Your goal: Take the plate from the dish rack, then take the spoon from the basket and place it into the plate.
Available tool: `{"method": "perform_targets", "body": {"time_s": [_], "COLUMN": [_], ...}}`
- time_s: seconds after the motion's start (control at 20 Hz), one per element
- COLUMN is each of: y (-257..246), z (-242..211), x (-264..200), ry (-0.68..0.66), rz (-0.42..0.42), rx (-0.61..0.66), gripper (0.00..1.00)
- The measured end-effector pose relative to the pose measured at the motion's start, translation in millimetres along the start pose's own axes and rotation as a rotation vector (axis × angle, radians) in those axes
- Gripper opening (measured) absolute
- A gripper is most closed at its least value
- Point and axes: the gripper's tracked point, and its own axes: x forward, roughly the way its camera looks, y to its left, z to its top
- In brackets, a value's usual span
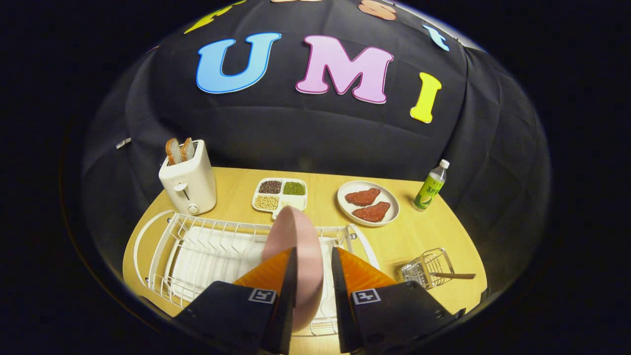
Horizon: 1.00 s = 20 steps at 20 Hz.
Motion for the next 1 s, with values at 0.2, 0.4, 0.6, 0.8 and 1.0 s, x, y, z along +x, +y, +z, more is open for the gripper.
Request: {"method": "perform_targets", "body": {"time_s": [0.2, 0.4, 0.6, 0.8, 1.0], "y": [-1, 15, 30, 29, 12], "z": [-7, 2, 20, 31, 33], "x": [1, -10, -24, -26, -27], "ry": [0.057, 0.0, -0.1, -0.149, -0.132], "rz": [-0.048, -0.078, -0.091, -0.121, -0.149], "rx": [0.042, -0.046, -0.166, -0.225, -0.192], "gripper": [0.28, 0.26, 0.26, 0.26, 0.26]}}
